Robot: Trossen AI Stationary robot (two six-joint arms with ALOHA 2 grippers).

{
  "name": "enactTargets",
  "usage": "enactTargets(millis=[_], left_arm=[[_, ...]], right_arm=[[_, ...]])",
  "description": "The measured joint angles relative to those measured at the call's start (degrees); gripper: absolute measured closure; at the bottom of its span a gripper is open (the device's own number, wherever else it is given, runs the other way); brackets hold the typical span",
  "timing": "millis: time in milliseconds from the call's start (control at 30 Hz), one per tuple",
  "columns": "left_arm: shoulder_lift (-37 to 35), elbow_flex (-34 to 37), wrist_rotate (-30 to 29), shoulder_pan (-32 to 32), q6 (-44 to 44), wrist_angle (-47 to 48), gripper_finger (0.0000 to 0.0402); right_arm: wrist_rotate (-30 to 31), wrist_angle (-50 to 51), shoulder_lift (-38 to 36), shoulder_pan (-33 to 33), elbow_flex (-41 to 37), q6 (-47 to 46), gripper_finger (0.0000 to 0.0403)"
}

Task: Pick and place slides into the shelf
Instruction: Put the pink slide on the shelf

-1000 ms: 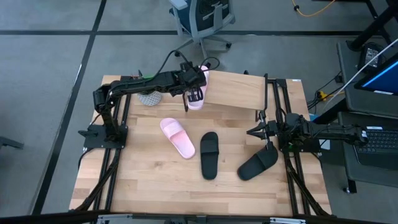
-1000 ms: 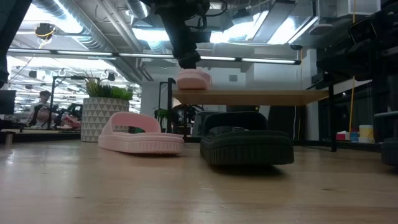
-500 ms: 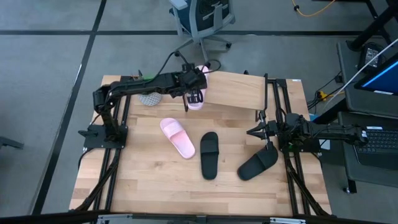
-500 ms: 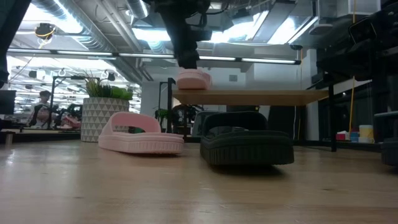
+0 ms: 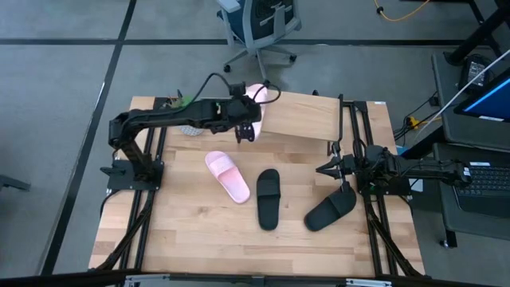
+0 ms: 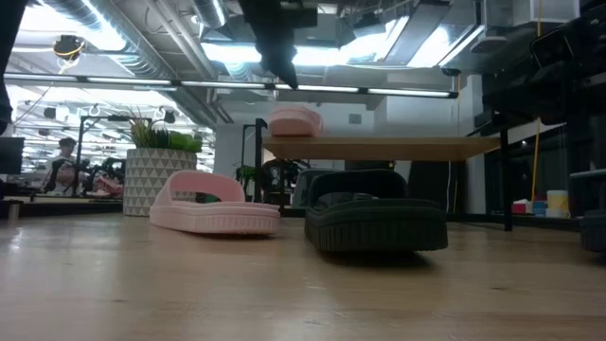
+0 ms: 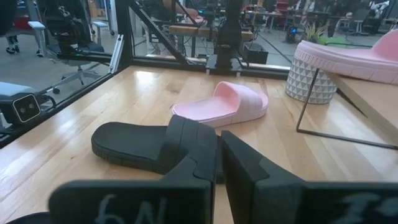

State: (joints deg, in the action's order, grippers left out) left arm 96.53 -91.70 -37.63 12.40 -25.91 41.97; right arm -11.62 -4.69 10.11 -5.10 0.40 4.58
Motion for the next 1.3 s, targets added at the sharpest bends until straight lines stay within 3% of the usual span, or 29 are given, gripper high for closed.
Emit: enactTargets(millis=[267,633,1067,1300], left_arm=[[-3.0,0.0,-0.2,-4.1,8.5,7.3,0.0252],[-4.4,0.0,-0.2,-11.6,31.9,23.6,0.0252],[-4.3,0.2,-0.2,-18.9,42.4,23.5,0.0252],[-4.3,7.2,0.2,-21.5,44.3,19.5,0.0252]], right_arm=[[0.0,-0.2,0.0,0.0,0.0,0.0,0.0377],[0.0,-0.6,0.0,0.0,0.0,0.2,0.0377],[0.0,-1.2,0.0,0.0,0.0,0.2,0.0377],[0.0,-2.0,0.0,0.0,0.0,0.2,0.0377]])
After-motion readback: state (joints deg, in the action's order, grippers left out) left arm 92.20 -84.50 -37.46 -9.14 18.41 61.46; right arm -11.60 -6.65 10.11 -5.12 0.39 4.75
